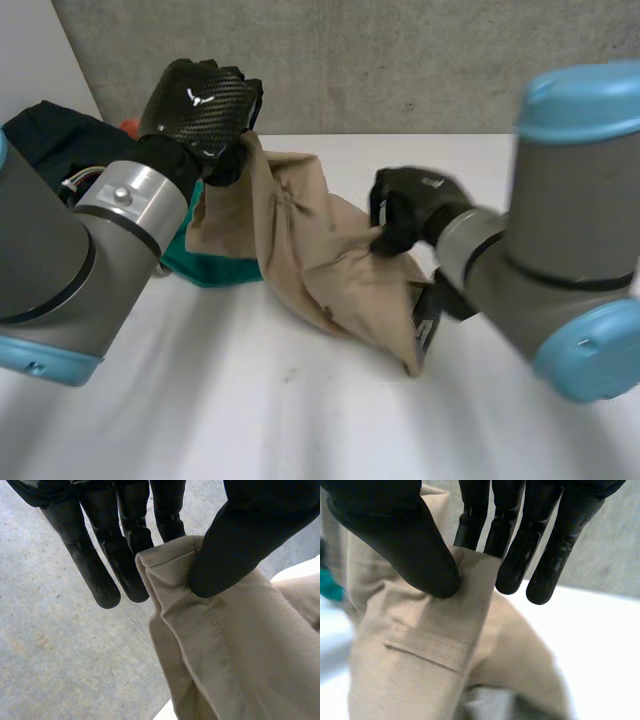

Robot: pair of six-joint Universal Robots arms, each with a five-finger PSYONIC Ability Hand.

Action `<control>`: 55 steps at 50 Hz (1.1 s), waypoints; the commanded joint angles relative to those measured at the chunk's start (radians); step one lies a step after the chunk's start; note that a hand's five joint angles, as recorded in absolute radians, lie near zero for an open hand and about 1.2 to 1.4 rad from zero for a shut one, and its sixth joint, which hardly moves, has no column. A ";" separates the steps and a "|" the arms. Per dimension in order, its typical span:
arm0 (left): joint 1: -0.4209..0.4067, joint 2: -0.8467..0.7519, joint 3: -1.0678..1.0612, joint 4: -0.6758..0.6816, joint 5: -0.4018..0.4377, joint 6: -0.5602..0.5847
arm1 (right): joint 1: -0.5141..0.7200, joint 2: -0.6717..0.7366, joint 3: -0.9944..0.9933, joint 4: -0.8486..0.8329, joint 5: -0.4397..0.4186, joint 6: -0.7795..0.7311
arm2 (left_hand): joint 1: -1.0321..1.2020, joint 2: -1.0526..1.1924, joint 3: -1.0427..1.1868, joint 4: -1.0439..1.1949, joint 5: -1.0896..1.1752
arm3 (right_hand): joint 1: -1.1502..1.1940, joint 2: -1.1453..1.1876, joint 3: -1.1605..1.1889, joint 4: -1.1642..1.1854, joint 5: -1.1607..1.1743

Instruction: Fold the laundry.

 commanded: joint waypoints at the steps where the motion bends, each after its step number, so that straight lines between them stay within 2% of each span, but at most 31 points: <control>1: -0.002 0.021 -0.085 -0.082 0.007 0.004 | -0.059 -0.055 0.018 0.087 -0.007 -0.566 | 0.279 0.201 0.204 0.197 0.235 | 0.420 0.225 0.212 0.212 0.237; 4: -0.002 0.009 -0.101 -0.106 0.008 0.006 | -0.073 -0.055 0.034 0.103 0.033 -0.643 | 0.279 0.201 0.204 0.197 0.235 | 0.420 0.225 0.212 0.212 0.237; 11: 0.007 -0.102 -0.076 -0.116 0.008 0.009 | -0.074 -0.002 0.044 0.075 0.056 -0.655 | 0.279 0.201 0.204 0.197 0.235 | 0.420 0.225 0.212 0.212 0.237; 15: 0.018 -0.191 0.002 -0.103 0.007 0.024 | -0.086 0.084 0.009 -0.010 0.061 -0.659 | 0.279 0.201 0.204 0.197 0.235 | 0.420 0.225 0.212 0.212 0.237; 21: 0.063 -0.332 0.229 -0.050 0.008 0.148 | -0.122 0.159 -0.110 -0.250 0.064 -0.671 | 0.279 0.201 0.204 0.197 0.235 | 0.420 0.225 0.212 0.212 0.237; 23: 0.060 -0.361 0.298 0.010 0.010 0.184 | -0.129 0.169 -0.171 -0.389 0.062 -0.689 | 0.279 0.201 0.204 0.197 0.235 | 0.420 0.225 0.212 0.212 0.237; 26: 0.069 -0.416 0.447 0.217 0.008 0.214 | -0.139 0.164 -0.222 -0.562 0.058 -0.715 | 0.279 0.201 0.204 0.197 0.235 | 0.420 0.225 0.212 0.212 0.237; 27: 0.069 -0.422 0.468 0.266 0.008 0.214 | -0.148 0.159 -0.241 -0.686 0.056 -0.737 | 0.279 0.201 0.204 0.197 0.235 | 0.420 0.225 0.212 0.212 0.237; 28: 0.069 -0.426 0.509 0.389 0.008 0.211 | -0.151 0.156 -0.250 -0.746 0.055 -0.746 | 0.279 0.201 0.204 0.197 0.235 | 0.420 0.225 0.212 0.212 0.237; 31: 0.069 -0.419 0.543 0.553 0.002 0.204 | -0.162 0.135 -0.278 -0.942 0.047 -0.769 | 0.279 0.201 0.204 0.197 0.235 | 0.420 0.225 0.212 0.212 0.237; 32: 0.064 -0.415 0.551 0.652 -0.001 0.199 | -0.163 0.130 -0.281 -0.974 0.041 -0.774 | 0.279 0.201 0.204 0.197 0.235 | 0.420 0.225 0.212 0.212 0.237; 33: 0.064 -0.410 0.551 0.689 -0.001 0.195 | -0.165 0.126 -0.285 -0.994 0.035 -0.775 | 0.279 0.201 0.204 0.197 0.235 | 0.420 0.225 0.212 0.212 0.237; 36: 0.063 -0.395 0.548 0.731 -0.002 0.176 | -0.172 0.123 -0.308 -0.991 0.016 -0.775 | 0.279 0.201 0.204 0.197 0.235 | 0.420 0.225 0.212 0.212 0.237; 42: 0.064 -0.381 0.466 0.644 0.001 0.110 | -0.174 0.121 -0.308 -0.878 0.013 -0.775 | 0.279 0.201 0.204 0.197 0.235 | 0.420 0.225 0.212 0.212 0.237; 49: 0.055 -0.347 0.242 0.589 0.013 0.084 | -0.162 0.135 -0.217 -0.657 0.018 -0.752 | 0.279 0.201 0.204 0.197 0.235 | 0.420 0.225 0.212 0.212 0.237; 52: 0.050 -0.295 0.134 0.595 0.038 0.084 | -0.160 0.135 -0.163 -0.583 0.019 -0.688 | 0.279 0.201 0.204 0.197 0.235 | 0.420 0.225 0.212 0.212 0.237; 53: 0.049 -0.282 0.113 0.595 0.045 0.084 | -0.163 0.136 -0.151 -0.568 0.019 -0.660 | 0.279 0.201 0.204 0.197 0.235 | 0.384 0.188 0.176 0.175 0.201; 54: 0.046 -0.268 0.091 0.595 0.054 0.084 | -0.169 0.135 -0.143 -0.549 0.018 -0.630 | 0.279 0.201 0.204 0.197 0.235 | 0.215 0.019 0.007 0.006 0.032; 55: 0.040 -0.236 0.049 0.593 0.076 0.084 | -0.182 0.133 -0.137 -0.505 0.013 -0.564 | 0.279 0.201 0.204 0.197 0.235 | -0.220 -0.415 -0.428 -0.429 -0.403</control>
